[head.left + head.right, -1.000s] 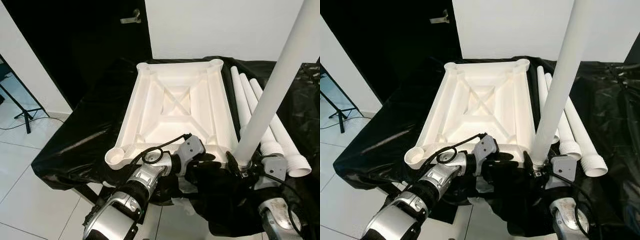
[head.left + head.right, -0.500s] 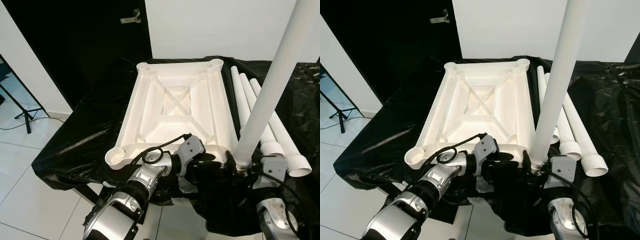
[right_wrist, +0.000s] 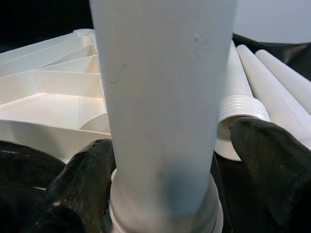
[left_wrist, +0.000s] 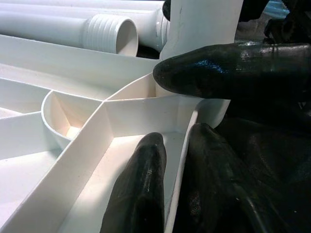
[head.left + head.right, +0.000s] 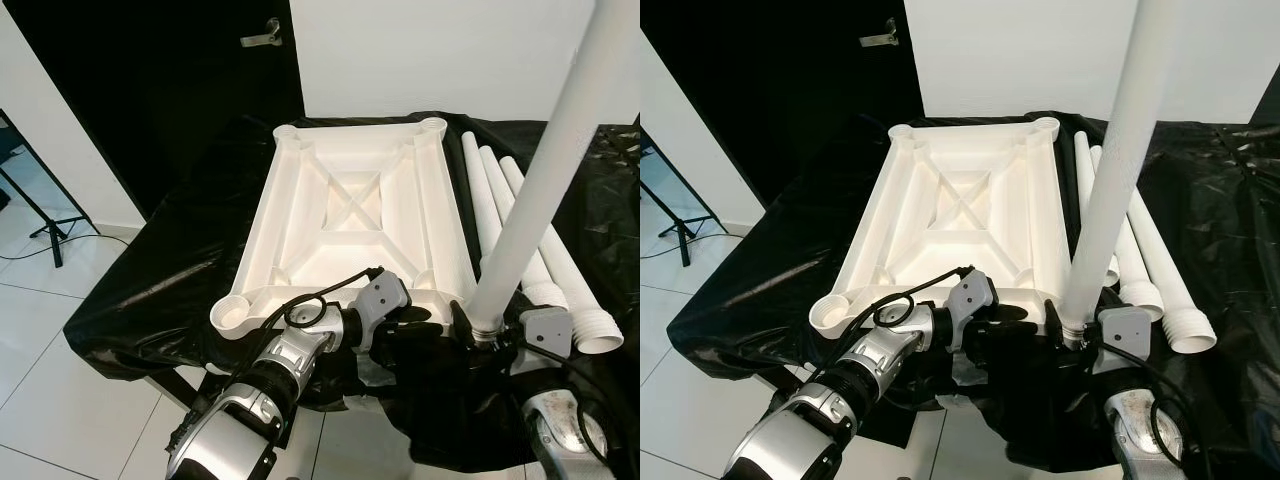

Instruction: Building children table

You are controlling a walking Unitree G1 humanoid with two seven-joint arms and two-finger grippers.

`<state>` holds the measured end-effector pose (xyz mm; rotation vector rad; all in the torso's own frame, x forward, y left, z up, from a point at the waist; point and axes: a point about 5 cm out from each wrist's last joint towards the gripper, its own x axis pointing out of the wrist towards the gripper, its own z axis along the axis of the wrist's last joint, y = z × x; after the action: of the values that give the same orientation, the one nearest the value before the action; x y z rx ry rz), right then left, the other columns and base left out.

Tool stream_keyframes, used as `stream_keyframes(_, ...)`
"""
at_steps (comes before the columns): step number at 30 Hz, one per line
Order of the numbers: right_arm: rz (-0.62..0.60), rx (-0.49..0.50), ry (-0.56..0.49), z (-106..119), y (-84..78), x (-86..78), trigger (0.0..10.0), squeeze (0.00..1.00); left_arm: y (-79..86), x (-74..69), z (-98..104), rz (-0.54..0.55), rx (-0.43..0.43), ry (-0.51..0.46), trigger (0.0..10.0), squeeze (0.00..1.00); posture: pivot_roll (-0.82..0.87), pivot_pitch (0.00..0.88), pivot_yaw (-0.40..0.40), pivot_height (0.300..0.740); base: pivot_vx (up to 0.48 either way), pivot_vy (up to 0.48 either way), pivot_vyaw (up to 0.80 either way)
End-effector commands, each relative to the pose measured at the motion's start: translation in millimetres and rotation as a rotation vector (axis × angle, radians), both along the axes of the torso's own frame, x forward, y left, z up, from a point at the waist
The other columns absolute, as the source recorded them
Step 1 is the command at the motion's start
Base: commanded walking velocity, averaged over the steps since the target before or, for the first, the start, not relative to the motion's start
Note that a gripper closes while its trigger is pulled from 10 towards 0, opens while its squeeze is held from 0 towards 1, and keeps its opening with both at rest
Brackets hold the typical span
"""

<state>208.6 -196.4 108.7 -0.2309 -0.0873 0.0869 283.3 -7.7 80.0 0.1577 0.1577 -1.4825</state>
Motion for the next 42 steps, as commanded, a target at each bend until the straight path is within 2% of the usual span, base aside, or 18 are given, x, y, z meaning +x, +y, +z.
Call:
stream_keyframes(1,0.001,-0.017,-0.013,2,-1.8,0.5,10.0,0.00,7.0,-25.5,-36,-0.145,0.129,0.158,10.0,0.00,0.05,0.000,0.072,0.740,0.000,0.000,0.00)
stream_keyframes(9,0.012,-0.064,-0.010,6,-16.6,9.7,10.0,0.00,6.2,-23.2,-34,-0.143,0.133,0.149,10.0,0.00,0.05,0.000,0.066,0.740,0.000,0.000,0.00)
stream_keyframes(19,0.032,-0.049,-0.002,3,-9.1,9.1,10.0,0.00,9.2,-25.9,-37,-0.149,0.141,0.152,10.0,0.00,0.06,0.000,0.062,0.740,0.000,0.000,0.00)
stream_keyframes(42,0.025,-0.015,-0.007,2,-4.0,14.5,10.0,0.00,6.9,-18.2,-31,-0.107,0.130,0.140,10.0,0.00,0.06,0.000,0.062,0.740,0.000,0.000,0.00)
